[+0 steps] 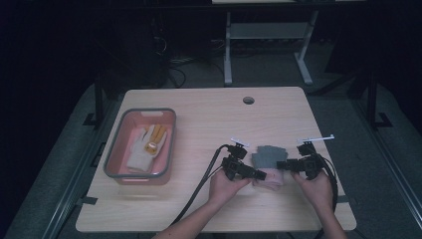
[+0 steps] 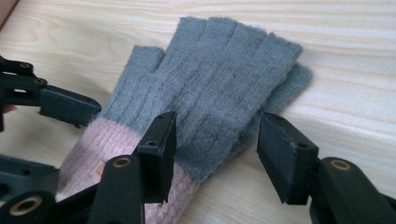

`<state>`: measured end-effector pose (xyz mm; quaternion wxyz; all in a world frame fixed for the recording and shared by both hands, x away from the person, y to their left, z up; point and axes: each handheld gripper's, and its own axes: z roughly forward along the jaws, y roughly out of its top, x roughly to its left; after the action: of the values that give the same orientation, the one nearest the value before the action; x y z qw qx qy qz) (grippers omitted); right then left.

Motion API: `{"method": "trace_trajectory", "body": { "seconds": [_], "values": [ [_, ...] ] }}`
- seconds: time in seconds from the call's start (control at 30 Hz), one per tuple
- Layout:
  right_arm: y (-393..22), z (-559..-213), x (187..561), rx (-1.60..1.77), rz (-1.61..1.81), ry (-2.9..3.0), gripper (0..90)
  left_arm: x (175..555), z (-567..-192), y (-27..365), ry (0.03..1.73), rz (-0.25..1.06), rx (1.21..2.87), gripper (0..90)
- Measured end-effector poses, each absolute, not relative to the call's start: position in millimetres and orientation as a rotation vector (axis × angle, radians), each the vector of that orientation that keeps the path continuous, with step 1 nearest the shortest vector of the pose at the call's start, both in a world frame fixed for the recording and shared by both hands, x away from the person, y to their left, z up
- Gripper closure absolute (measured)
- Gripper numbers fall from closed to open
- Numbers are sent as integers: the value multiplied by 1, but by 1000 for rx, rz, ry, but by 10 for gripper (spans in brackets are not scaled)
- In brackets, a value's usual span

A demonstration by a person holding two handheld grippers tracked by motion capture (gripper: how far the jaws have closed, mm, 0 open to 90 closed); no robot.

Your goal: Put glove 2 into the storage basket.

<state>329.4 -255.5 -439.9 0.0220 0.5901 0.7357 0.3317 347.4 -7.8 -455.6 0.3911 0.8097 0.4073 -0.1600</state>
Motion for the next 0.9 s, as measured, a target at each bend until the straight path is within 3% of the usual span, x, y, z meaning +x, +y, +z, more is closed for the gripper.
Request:
{"method": "trace_trajectory", "body": {
  "seconds": [0.53, 0.73, 0.9],
  "values": [
    [-261, -458, 334, 1902, 1069, 2279, 460, 348, -462, -16, 1061, -385, 2115, 441],
    [-260, -461, 332, 1911, 1102, 2253, 505, 350, -463, -17, 1068, -388, 2107, 481],
    [-257, -462, 331, 1917, 1109, 2246, 596, 353, -464, -15, 1083, -414, 2092, 538]
  ]
}}
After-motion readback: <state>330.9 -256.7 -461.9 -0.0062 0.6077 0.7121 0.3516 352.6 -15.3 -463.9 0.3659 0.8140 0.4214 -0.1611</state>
